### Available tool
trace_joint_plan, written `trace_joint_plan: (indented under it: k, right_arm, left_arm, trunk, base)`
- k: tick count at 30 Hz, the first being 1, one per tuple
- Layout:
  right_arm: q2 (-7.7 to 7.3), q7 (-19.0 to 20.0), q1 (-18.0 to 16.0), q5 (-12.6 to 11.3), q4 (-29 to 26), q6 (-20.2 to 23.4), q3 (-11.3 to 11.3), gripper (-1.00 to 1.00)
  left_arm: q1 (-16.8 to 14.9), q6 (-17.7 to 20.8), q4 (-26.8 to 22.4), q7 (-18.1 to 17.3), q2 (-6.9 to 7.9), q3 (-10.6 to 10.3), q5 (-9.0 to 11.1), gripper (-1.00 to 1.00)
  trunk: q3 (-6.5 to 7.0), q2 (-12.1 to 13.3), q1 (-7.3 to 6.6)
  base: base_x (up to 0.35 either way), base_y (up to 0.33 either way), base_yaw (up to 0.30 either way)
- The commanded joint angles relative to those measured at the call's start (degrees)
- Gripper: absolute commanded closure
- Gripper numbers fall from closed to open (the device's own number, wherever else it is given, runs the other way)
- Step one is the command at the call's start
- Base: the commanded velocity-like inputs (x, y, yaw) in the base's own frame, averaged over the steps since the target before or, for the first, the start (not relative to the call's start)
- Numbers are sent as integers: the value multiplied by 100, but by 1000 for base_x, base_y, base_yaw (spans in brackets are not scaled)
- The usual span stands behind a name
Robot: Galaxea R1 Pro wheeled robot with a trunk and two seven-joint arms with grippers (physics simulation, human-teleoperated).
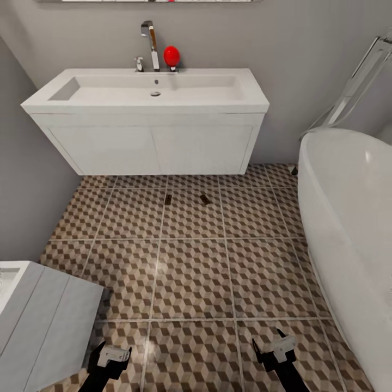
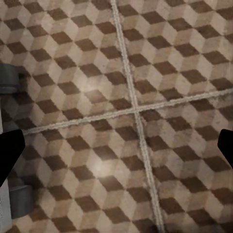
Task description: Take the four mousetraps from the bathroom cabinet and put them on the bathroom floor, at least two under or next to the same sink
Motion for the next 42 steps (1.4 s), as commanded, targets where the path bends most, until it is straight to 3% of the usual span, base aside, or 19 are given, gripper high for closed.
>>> trace_joint_plan:
  k: [1,42]
  right_arm:
    - [-1,-61,-1,53,2,-7,19,-100]
    - [-12,-63,2,53,2,-7,18,-100]
  left_arm:
    - [-6,-27,18,-14,-5,-48,50,-100]
    - [-6,-24,18,-13,-43,-48,52,-100]
  trunk:
    - [16,40,-23]
    - [752,1684,-923]
  base:
    - [0,0,0]
    - [0,0,0]
